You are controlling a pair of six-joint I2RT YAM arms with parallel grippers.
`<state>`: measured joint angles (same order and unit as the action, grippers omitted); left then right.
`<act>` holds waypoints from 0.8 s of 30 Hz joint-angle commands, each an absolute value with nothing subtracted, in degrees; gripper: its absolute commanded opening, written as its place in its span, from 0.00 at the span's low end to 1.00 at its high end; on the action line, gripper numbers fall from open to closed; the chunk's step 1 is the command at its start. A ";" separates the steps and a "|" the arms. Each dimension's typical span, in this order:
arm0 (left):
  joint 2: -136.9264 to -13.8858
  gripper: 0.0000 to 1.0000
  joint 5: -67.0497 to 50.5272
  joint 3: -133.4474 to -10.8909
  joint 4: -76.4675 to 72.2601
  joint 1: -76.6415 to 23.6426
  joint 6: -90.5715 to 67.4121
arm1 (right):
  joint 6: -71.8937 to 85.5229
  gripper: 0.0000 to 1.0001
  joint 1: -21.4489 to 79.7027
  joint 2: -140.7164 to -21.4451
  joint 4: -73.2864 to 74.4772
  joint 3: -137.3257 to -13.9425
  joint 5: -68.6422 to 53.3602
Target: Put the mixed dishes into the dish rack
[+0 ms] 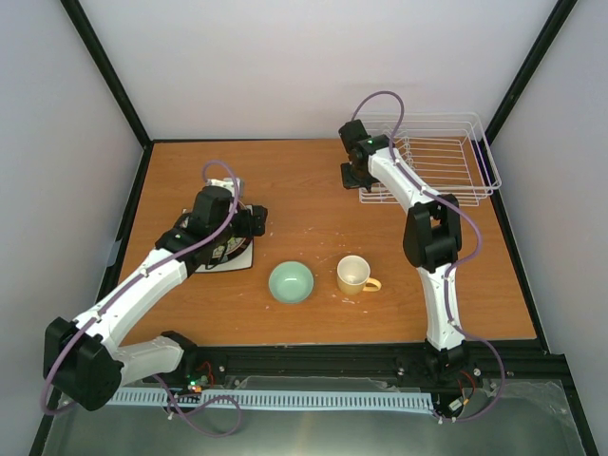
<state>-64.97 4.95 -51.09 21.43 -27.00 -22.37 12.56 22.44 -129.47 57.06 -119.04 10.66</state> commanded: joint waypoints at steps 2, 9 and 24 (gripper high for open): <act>-63.55 0.96 5.80 -51.30 21.38 -26.81 -20.96 | 14.81 0.03 22.45 -128.78 58.32 -117.32 8.22; -63.46 0.96 5.71 -51.93 21.52 -26.76 -20.17 | 18.09 0.03 23.95 -124.92 60.05 -119.05 4.03; -55.79 0.95 6.24 -51.22 23.75 -26.81 -20.09 | 29.25 0.03 37.44 -120.79 58.49 -113.16 4.37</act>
<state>-59.24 5.43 -51.05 22.31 -27.00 -21.02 24.08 32.97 -125.54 60.18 -114.54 8.05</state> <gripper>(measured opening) 0.954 0.060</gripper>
